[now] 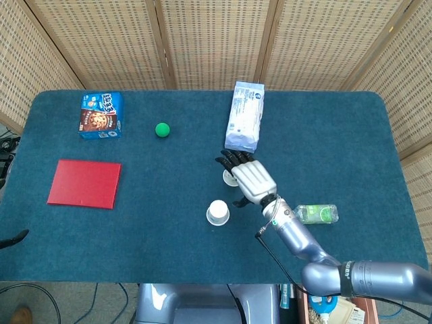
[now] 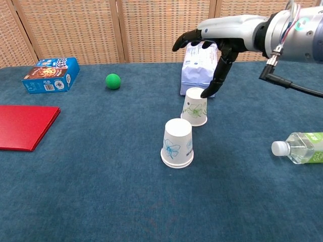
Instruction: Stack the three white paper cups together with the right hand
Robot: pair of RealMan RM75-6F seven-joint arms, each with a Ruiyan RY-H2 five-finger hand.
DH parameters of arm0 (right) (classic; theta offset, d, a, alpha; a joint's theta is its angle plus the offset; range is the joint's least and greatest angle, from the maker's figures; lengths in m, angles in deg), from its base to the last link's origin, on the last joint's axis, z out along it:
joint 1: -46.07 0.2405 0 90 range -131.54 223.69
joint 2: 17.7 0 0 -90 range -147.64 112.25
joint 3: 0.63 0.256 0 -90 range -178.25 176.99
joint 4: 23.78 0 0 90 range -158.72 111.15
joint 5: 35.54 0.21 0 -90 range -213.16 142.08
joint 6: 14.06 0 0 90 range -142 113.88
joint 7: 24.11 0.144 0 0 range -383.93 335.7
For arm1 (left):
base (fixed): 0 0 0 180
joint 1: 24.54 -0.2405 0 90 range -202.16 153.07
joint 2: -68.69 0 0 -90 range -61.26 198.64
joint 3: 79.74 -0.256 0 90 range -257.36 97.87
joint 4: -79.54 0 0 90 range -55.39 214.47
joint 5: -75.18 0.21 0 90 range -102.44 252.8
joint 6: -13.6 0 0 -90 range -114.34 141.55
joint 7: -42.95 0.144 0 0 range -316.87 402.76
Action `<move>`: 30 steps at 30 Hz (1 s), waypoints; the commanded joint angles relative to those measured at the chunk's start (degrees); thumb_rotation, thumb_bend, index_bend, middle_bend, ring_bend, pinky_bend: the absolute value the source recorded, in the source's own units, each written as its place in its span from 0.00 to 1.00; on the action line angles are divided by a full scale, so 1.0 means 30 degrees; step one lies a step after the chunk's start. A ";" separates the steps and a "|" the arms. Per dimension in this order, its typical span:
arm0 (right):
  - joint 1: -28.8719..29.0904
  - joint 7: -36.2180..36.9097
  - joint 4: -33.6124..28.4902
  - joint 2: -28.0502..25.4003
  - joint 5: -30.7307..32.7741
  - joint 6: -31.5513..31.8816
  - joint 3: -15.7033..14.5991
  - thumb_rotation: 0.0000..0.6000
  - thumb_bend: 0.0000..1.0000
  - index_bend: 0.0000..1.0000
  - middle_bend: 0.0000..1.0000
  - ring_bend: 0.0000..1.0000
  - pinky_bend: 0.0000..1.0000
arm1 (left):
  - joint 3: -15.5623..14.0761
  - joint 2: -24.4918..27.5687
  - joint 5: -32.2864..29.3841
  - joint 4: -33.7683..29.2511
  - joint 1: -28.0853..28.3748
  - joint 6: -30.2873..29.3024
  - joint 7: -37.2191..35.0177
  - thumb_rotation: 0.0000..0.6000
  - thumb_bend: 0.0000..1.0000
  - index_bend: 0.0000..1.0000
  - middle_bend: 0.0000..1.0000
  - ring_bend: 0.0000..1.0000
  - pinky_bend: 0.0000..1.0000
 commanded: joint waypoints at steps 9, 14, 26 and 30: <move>0.1134 0.1343 0.6646 0.3298 0.2626 -0.2439 0.0085 1.00 0.17 0.20 0.19 0.08 0.12 | 0.0267 0.0135 -0.0349 -0.0218 0.0170 0.0137 0.0190 1.00 0.07 0.00 0.00 0.00 0.00; 0.1415 0.1422 0.8770 0.4559 0.2539 -0.3062 -0.0265 1.00 0.17 0.20 0.20 0.09 0.12 | 0.0251 0.0050 -0.0351 -0.0259 0.0286 0.0283 0.0438 1.00 0.07 0.00 0.00 0.00 0.00; 0.1546 0.1350 1.1461 0.6174 0.2675 -0.3667 -0.0635 1.00 0.23 0.28 0.35 0.23 0.22 | 0.0065 -0.0136 -0.0216 0.0013 0.0284 0.0349 0.0548 1.00 0.07 0.00 0.00 0.00 0.00; 0.1411 0.1492 1.2321 0.6652 0.2470 -0.3719 -0.0724 1.00 0.27 0.34 0.39 0.26 0.25 | 0.0066 -0.0141 -0.0242 0.0034 0.0246 0.0295 0.0519 1.00 0.07 0.00 0.00 0.00 0.00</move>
